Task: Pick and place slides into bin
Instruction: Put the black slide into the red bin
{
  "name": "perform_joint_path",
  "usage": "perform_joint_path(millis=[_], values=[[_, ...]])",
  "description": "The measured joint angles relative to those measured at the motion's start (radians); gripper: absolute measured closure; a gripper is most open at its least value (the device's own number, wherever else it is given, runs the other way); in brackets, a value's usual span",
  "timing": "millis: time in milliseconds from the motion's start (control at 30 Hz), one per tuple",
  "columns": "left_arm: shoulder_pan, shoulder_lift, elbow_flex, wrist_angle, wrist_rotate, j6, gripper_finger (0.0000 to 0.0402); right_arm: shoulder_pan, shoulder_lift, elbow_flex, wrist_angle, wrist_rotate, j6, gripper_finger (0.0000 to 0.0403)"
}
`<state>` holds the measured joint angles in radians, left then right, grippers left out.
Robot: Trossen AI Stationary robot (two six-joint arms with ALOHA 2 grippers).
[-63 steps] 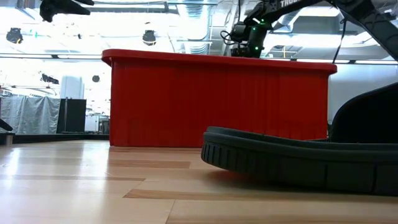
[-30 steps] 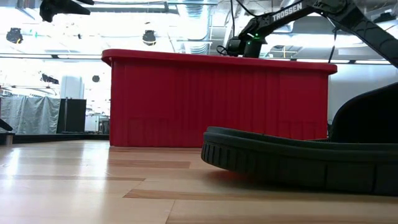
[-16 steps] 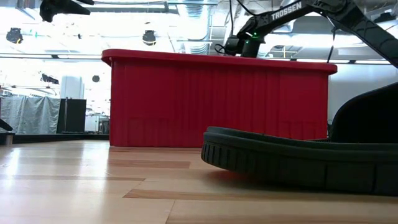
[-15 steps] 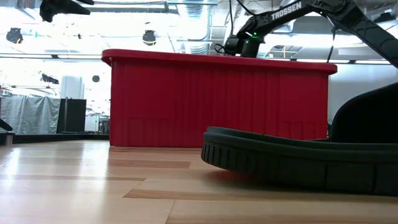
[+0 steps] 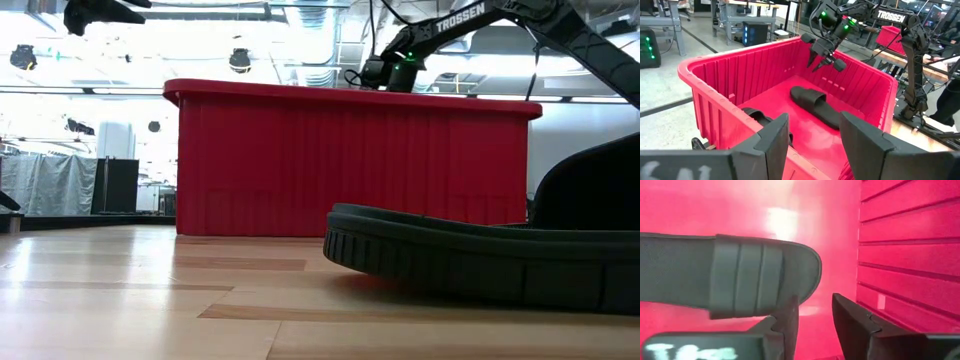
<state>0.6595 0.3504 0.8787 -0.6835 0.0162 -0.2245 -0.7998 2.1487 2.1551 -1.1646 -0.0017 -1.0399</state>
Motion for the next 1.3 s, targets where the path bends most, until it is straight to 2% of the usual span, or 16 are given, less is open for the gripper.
perform_joint_path(millis=[300,600,667,833,933,1167,1300], values=[[0.0,0.0,0.0,0.0,0.0,0.0,0.0237,-0.001,0.0,0.0,0.009,0.002,0.001,0.0253],[0.0,0.0,0.0,0.0,0.0,0.0,0.0237,0.003,0.0,0.0,0.032,0.012,0.002,0.0258],[0.0,0.0,0.0,0.0,0.0,0.0,0.0237,0.011,0.0,0.0,0.047,0.068,0.002,0.0263],[0.0,0.0,0.0,0.0,0.0,0.0,0.0237,0.056,-0.001,0.0,0.107,0.331,-0.028,0.0271],[0.0,0.0,0.0,0.0,-0.001,0.008,0.0237,0.083,-0.018,0.0,0.148,0.44,-0.065,0.0274],[0.0,0.0,0.0,0.0,-0.002,0.038,0.0237,0.157,-0.127,0.0,0.228,0.475,-0.058,0.0275],[0.0,0.0,0.0,0.0,-0.002,0.04,0.0237,0.2,-0.224,0.0,0.289,0.471,0.041,0.0277]])
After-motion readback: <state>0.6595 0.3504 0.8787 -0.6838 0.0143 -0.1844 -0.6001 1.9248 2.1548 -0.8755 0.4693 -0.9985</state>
